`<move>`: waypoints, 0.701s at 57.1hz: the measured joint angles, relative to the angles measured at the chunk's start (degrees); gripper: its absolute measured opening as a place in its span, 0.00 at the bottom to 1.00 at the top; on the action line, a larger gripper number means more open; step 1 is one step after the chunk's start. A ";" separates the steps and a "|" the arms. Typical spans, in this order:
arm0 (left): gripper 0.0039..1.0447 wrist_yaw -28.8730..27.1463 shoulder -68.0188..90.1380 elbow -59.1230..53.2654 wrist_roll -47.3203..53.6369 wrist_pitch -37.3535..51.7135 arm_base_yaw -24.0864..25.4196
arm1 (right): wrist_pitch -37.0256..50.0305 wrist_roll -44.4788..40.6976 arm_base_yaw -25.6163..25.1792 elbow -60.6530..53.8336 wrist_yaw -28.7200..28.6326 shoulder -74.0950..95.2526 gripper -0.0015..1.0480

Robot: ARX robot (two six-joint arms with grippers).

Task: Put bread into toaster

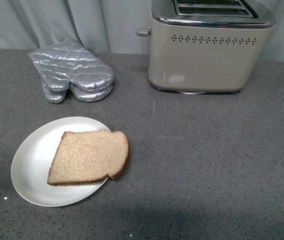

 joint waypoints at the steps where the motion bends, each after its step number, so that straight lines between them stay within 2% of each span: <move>1: 0.94 0.50 2.25 0.87 0.37 0.13 0.13 | 0.00 0.00 0.00 0.00 0.02 0.00 0.91; 18: 0.94 4.28 22.43 9.77 4.98 -1.27 1.09 | 0.00 0.00 0.00 0.00 0.02 0.00 0.91; 40: 0.94 3.43 36.22 18.93 7.32 -3.89 1.09 | 0.00 0.00 0.00 0.00 0.02 0.00 0.91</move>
